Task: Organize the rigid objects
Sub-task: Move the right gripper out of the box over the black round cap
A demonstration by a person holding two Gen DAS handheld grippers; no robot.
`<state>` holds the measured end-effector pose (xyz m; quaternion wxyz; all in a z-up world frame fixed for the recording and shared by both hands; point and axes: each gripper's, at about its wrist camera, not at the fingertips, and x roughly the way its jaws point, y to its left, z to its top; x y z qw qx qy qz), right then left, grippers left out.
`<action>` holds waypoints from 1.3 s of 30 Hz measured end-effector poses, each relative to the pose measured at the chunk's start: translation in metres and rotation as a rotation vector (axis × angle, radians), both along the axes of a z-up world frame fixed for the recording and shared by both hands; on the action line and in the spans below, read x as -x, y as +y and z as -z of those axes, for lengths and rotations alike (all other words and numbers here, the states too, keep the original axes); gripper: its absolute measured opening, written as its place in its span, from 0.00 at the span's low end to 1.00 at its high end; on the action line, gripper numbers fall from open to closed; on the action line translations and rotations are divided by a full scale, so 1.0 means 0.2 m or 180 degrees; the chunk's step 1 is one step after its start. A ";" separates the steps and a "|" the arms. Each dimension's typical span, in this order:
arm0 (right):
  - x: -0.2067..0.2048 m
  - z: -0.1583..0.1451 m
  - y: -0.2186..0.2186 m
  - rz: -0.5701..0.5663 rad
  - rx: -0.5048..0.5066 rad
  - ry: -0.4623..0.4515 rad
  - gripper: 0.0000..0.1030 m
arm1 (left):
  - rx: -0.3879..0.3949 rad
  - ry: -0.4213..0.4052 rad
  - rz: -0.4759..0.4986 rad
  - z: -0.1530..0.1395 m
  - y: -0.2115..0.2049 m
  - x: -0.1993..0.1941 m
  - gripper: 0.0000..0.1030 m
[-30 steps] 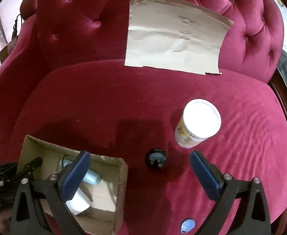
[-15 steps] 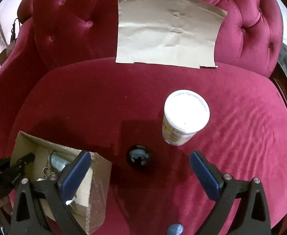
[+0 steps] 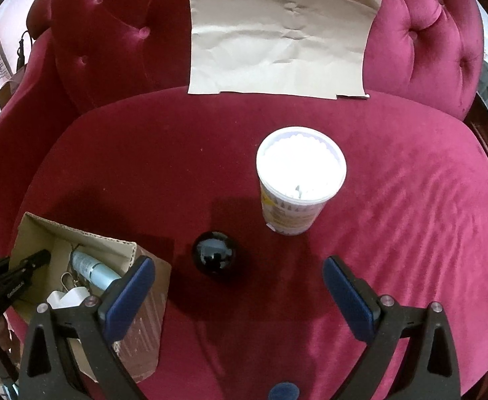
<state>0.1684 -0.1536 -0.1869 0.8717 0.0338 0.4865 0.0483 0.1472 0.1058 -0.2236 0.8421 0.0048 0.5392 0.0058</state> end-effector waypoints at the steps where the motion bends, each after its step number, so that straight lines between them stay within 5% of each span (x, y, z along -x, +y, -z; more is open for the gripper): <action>1: 0.00 0.00 0.00 -0.0013 -0.0006 0.0008 0.96 | 0.0001 0.0001 0.0000 0.00 0.00 0.00 0.04; 10: -0.04 0.08 0.06 -0.0097 -0.0010 0.0124 0.71 | 0.0008 0.0003 -0.0001 0.00 0.00 0.00 0.04; 17: -0.08 0.12 0.08 -0.0131 -0.0019 0.0175 0.61 | -0.0008 0.0001 -0.0004 0.00 -0.01 0.00 0.04; 23: -0.12 0.15 0.11 -0.0161 -0.0053 0.0201 0.40 | -0.0015 0.0014 0.0007 -0.01 -0.02 -0.01 0.04; 39: -0.09 0.14 0.10 -0.0130 0.0009 0.0206 0.39 | -0.0006 0.0007 -0.0004 0.00 -0.01 0.00 0.04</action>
